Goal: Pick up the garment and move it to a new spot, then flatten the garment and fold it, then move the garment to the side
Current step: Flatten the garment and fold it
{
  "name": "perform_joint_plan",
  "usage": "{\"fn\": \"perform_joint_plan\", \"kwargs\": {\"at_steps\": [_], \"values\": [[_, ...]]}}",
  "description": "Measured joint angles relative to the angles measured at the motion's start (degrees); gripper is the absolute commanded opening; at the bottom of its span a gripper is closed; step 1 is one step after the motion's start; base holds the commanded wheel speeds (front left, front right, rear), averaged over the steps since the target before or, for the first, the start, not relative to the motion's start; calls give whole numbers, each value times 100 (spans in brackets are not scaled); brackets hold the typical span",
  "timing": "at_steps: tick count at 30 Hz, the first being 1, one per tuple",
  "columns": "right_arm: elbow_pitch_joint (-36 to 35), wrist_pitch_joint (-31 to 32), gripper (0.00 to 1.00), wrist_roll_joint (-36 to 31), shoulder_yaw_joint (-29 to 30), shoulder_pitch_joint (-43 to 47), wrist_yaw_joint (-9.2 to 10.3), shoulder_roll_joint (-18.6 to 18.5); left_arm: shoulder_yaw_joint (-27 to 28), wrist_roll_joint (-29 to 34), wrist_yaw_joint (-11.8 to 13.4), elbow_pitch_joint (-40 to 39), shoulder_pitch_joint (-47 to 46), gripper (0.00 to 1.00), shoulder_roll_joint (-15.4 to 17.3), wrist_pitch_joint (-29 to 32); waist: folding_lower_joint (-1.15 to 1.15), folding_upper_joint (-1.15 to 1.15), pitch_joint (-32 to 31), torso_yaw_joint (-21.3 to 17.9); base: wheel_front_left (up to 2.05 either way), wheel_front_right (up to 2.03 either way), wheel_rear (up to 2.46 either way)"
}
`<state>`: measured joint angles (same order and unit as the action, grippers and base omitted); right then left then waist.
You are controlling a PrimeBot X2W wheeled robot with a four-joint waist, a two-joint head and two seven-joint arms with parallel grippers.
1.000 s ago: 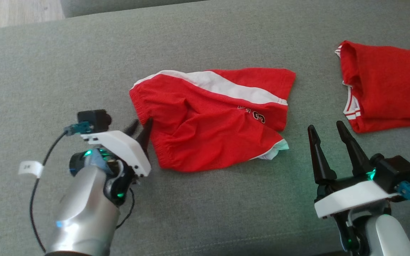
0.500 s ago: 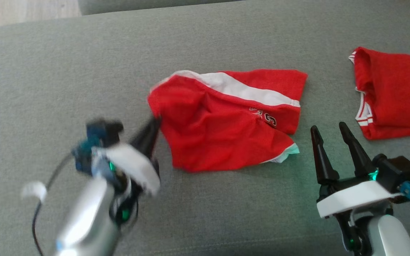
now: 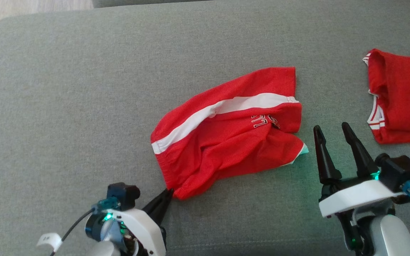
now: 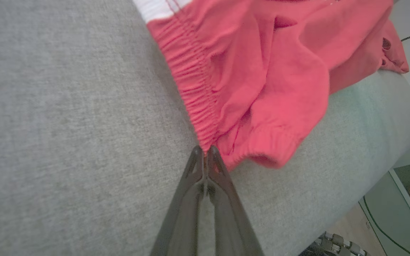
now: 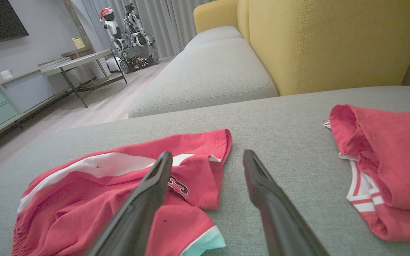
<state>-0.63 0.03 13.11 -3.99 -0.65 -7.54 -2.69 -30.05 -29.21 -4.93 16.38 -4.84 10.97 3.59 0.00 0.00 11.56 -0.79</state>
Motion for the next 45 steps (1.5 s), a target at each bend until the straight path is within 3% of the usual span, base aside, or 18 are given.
{"fn": "perform_joint_plan", "kwargs": {"at_steps": [1, 2, 3, 14, 23, 35, 45], "values": [[1, 0, 100, 1, 1, 1, 0, 0, 1, 5, 29, 32, -3, 0, -1, -47, 0, 0, -2, 3, 0, 0, 0], [5, 1, 100, 1, 0, 0, 0, 0, 9, 5, 45, 66, -3, 18, -13, -114, 0, 0, -7, 2, 0, 0, 0], [5, 1, 100, 1, -7, 0, 0, 0, 34, 5, 71, 100, -3, 100, -35, -210, 0, 0, -13, 1, 0, 0, 0], [-77, -2, 100, -144, 18, -1, 0, 0, 623, 226, 749, -224, -16, 100, -231, -1622, 0, 0, -268, -46, 0, 0, 0], [-169, 9, 100, -370, 112, 2, 0, 0, 1294, 799, 1310, -1033, -19, 100, -145, -1789, 0, 0, -555, -19, 0, 0, 0], [-232, 142, 100, -466, 133, 199, 0, 1, 1417, 945, 1395, -1237, 517, 100, 130, -1697, 0, 0, -849, 36, 0, 0, 0], [-245, 177, 100, -464, 138, 259, 0, 1, 1376, 940, 1397, -1334, 571, 100, 148, -1577, 0, 0, -901, 69, 0, 0, 0]]}}
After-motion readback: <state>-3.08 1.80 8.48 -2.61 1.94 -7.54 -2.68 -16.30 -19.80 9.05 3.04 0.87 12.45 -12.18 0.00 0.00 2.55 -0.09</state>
